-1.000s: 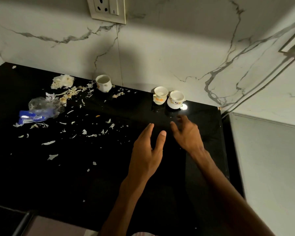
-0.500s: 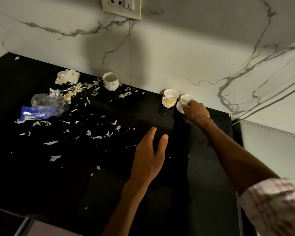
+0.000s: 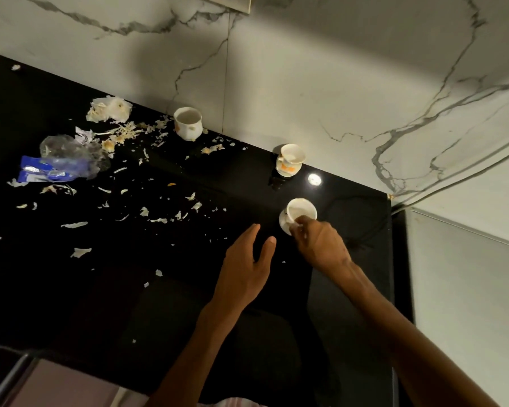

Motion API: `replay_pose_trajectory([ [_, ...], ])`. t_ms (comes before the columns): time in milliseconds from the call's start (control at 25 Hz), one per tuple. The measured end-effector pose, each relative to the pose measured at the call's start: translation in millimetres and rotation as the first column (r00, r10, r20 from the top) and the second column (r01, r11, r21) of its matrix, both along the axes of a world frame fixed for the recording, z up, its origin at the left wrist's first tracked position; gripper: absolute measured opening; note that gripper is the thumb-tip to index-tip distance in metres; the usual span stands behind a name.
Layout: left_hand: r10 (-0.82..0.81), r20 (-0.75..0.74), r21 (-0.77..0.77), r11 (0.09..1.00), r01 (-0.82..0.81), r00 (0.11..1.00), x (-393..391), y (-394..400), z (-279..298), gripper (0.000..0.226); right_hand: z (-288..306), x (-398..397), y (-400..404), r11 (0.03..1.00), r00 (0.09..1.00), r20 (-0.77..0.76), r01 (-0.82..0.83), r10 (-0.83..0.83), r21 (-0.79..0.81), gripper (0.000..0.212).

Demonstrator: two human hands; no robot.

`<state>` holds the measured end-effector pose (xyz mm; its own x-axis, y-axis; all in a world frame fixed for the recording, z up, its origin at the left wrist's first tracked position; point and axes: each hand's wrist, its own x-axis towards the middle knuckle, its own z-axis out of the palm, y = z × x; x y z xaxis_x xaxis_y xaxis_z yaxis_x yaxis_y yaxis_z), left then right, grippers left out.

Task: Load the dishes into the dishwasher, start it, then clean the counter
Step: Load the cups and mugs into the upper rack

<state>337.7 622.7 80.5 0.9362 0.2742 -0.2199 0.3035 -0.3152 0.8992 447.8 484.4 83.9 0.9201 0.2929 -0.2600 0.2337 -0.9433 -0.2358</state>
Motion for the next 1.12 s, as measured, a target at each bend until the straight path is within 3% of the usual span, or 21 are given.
replay_pose_trajectory([
  [160, -0.058, -0.009, 0.075, 0.995, 0.059, 0.998, -10, 8, -15, 0.067, 11, -55, 11, 0.985, 0.967, -0.192, -0.17, 0.171, 0.02, 0.037],
  [240, -0.114, -0.042, 0.068, 0.991, 0.117, 0.993, -14, 13, -22, 0.082, 25, -68, 9, 0.967, 0.901, -0.352, -0.231, 0.254, 0.107, 0.036],
  [320, -0.166, -0.053, 0.032, 0.985, 0.168, 0.985, -17, 16, -29, 0.093, 42, -61, 8, 0.948, 0.861, -0.418, -0.196, 0.289, 0.251, 0.023],
  [440, -0.194, -0.008, 0.029, 0.981, 0.194, 0.981, -17, 12, -40, 0.093, 48, -13, 10, 0.901, 0.972, -0.18, -0.06, 0.151, 0.429, 0.016],
  [520, -0.154, 0.038, 0.032, 0.988, 0.153, 0.987, -16, 7, -46, 0.088, 38, 33, 17, 0.926, 0.999, 0.01, -0.035, 0.034, 0.376, 0.025],
  [600, -0.132, 0.065, 0.024, 0.991, 0.131, 0.989, -14, 6, -50, 0.084, 26, 75, 29, 0.964, 0.994, 0.107, -0.021, -0.008, 0.266, 0.041],
  [720, -0.149, 0.078, 0.038, 0.988, 0.147, 0.986, -11, 9, -52, 0.081, 14, 120, 47, 0.991, 0.993, 0.114, 0.021, -0.036, 0.128, 0.058],
  [840, -0.154, 0.093, 0.051, 0.987, 0.15, 0.984, -11, 9, -53, 0.08, 1, 146, 56, 0.995, 0.992, 0.085, 0.089, -0.093, 0.051, 0.053],
  [1120, -0.135, 0.11, 0.077, 0.989, 0.127, 0.985, -18, 11, -55, 0.079, -18, 138, 44, 0.979, 0.989, 0.041, 0.134, -0.142, 0.152, 0.04],
])
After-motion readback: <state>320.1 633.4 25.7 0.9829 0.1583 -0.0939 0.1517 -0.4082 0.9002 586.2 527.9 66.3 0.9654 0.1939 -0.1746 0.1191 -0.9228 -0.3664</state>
